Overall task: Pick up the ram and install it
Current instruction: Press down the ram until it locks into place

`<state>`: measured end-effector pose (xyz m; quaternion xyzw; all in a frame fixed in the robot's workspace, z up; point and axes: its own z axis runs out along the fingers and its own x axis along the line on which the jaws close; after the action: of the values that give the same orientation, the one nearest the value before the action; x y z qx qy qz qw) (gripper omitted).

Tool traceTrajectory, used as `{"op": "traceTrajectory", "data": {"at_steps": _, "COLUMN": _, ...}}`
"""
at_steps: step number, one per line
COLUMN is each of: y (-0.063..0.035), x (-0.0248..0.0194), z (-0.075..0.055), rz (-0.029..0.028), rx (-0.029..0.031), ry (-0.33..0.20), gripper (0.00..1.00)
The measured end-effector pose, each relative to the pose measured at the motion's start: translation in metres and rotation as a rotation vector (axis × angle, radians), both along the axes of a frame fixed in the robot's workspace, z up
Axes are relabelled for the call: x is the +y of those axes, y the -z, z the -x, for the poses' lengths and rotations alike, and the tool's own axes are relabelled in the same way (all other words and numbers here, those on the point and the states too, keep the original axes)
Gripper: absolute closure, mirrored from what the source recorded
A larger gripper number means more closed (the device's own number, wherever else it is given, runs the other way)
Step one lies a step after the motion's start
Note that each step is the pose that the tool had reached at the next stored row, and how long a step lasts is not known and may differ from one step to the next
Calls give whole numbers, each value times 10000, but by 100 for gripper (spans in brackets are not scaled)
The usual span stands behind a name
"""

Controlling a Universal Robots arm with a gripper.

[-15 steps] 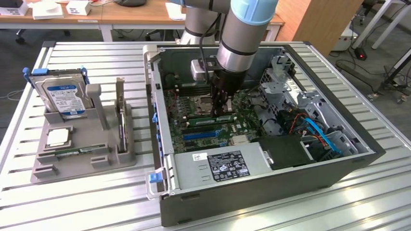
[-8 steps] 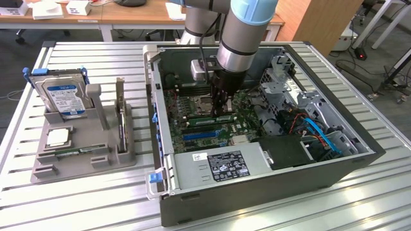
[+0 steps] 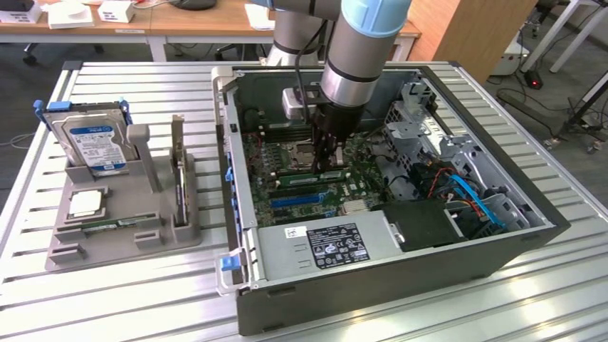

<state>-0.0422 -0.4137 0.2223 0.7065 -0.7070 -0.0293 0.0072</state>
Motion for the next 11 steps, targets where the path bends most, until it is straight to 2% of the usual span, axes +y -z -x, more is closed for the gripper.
{"op": "traceTrajectory", "data": {"at_steps": 11, "y": -118, "x": -1, "z": 0, "rz": 9, "rx": 3, "ry": 0, "gripper": 91}}
